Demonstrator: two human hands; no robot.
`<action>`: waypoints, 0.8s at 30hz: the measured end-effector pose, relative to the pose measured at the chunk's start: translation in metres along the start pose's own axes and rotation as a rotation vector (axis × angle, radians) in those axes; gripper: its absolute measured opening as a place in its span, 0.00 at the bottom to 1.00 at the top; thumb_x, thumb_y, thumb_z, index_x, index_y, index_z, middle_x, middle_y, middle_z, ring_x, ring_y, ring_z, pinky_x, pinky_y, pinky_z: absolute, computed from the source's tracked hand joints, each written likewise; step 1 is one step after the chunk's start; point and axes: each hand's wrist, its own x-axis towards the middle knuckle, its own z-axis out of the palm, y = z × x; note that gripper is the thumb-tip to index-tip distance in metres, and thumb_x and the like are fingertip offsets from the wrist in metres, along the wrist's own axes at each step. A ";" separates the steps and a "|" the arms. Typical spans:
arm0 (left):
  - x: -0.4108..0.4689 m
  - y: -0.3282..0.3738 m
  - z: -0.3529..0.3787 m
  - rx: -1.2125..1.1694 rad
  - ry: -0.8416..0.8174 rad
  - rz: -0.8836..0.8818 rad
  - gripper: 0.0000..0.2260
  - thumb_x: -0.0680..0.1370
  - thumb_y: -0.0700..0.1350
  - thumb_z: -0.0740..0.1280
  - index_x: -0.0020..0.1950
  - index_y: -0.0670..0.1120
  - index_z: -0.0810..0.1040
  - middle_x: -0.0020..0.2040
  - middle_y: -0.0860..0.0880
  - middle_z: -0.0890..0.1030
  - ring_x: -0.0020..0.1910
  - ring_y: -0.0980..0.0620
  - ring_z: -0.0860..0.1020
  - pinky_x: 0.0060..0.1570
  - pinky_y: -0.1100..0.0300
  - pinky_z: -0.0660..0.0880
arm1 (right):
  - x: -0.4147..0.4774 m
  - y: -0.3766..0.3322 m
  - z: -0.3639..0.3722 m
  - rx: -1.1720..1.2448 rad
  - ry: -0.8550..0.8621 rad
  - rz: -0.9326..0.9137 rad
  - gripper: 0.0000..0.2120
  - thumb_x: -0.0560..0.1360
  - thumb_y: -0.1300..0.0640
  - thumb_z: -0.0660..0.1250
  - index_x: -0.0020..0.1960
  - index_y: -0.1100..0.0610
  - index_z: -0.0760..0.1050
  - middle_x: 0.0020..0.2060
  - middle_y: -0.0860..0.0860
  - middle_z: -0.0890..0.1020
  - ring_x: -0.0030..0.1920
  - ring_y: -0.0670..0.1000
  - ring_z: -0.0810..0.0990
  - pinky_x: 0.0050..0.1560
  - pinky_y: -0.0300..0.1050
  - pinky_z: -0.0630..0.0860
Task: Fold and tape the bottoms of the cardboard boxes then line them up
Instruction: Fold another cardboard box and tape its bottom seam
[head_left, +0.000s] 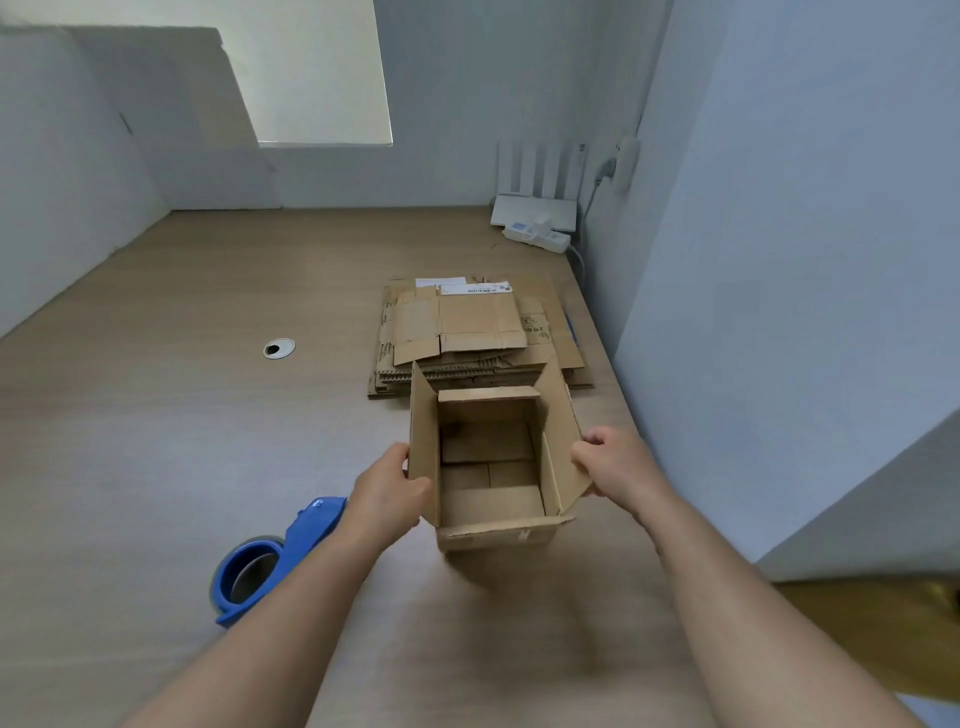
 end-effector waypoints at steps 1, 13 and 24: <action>-0.002 -0.003 -0.005 0.024 -0.010 -0.007 0.11 0.76 0.38 0.59 0.56 0.49 0.71 0.46 0.47 0.78 0.43 0.45 0.79 0.47 0.48 0.80 | -0.003 -0.001 -0.002 -0.033 -0.072 0.027 0.11 0.75 0.54 0.61 0.45 0.62 0.75 0.40 0.58 0.82 0.39 0.56 0.83 0.45 0.53 0.79; -0.024 -0.036 -0.027 0.226 -0.208 0.013 0.18 0.78 0.42 0.59 0.65 0.58 0.67 0.47 0.53 0.80 0.35 0.51 0.82 0.43 0.56 0.81 | 0.012 -0.023 0.012 -0.530 -0.010 0.001 0.18 0.74 0.47 0.67 0.61 0.53 0.73 0.52 0.53 0.79 0.50 0.53 0.78 0.46 0.48 0.77; -0.038 -0.018 -0.011 0.239 -0.198 0.099 0.20 0.82 0.46 0.56 0.75 0.52 0.61 0.38 0.53 0.77 0.36 0.55 0.79 0.33 0.70 0.75 | 0.006 -0.029 0.017 -0.220 0.049 0.028 0.29 0.69 0.31 0.61 0.57 0.53 0.68 0.50 0.53 0.78 0.47 0.53 0.78 0.44 0.47 0.76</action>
